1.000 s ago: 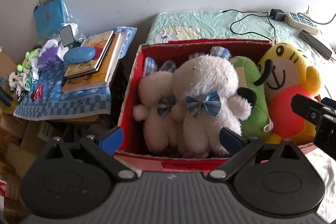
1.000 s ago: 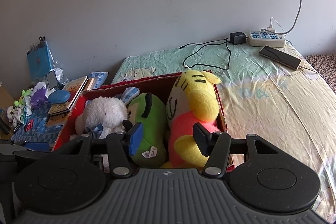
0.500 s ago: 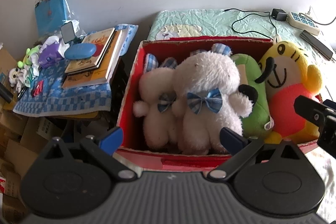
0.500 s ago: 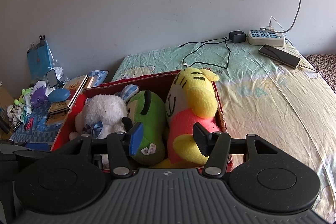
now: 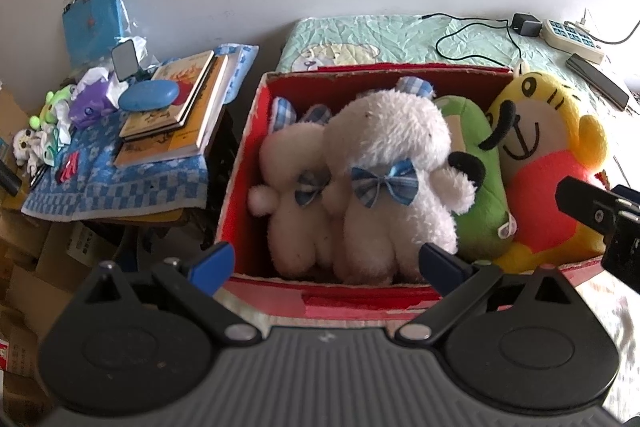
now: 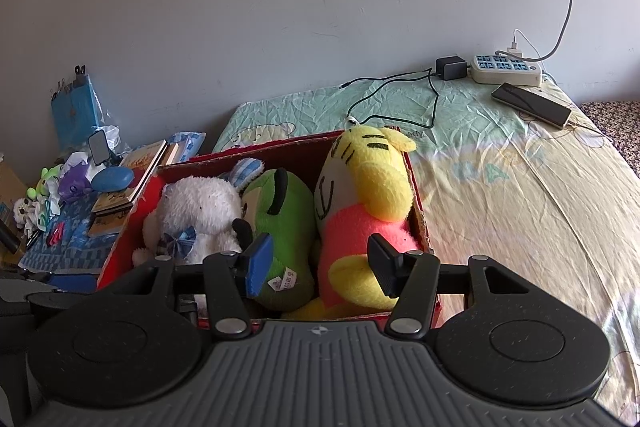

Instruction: Organize objects

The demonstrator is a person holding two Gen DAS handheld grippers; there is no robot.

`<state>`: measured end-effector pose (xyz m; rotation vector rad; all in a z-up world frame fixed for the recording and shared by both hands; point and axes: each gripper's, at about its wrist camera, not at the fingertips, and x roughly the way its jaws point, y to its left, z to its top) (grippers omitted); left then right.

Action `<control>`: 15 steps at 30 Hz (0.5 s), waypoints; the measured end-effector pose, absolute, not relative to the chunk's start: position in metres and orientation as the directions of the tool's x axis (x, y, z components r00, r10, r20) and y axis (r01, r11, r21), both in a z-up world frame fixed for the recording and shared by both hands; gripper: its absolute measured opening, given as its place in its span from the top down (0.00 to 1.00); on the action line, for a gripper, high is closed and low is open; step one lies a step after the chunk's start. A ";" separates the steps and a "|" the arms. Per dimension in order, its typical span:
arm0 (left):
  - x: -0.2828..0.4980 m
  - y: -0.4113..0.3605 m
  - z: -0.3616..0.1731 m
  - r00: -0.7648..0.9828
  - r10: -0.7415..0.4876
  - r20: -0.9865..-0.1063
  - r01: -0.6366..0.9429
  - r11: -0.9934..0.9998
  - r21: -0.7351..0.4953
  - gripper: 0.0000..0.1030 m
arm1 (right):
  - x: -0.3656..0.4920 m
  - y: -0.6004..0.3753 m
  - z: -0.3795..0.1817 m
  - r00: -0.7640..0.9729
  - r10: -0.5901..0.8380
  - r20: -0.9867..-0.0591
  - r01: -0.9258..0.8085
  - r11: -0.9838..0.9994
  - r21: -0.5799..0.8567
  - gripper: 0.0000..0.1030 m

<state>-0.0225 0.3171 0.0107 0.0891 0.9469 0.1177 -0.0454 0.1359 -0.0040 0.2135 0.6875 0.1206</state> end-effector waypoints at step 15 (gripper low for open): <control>-0.027 0.312 0.012 0.589 0.141 -0.796 -0.051 0.989 0.137 0.04 | -0.042 0.134 -0.002 0.752 0.184 -0.634 -0.039 0.971 0.235 0.45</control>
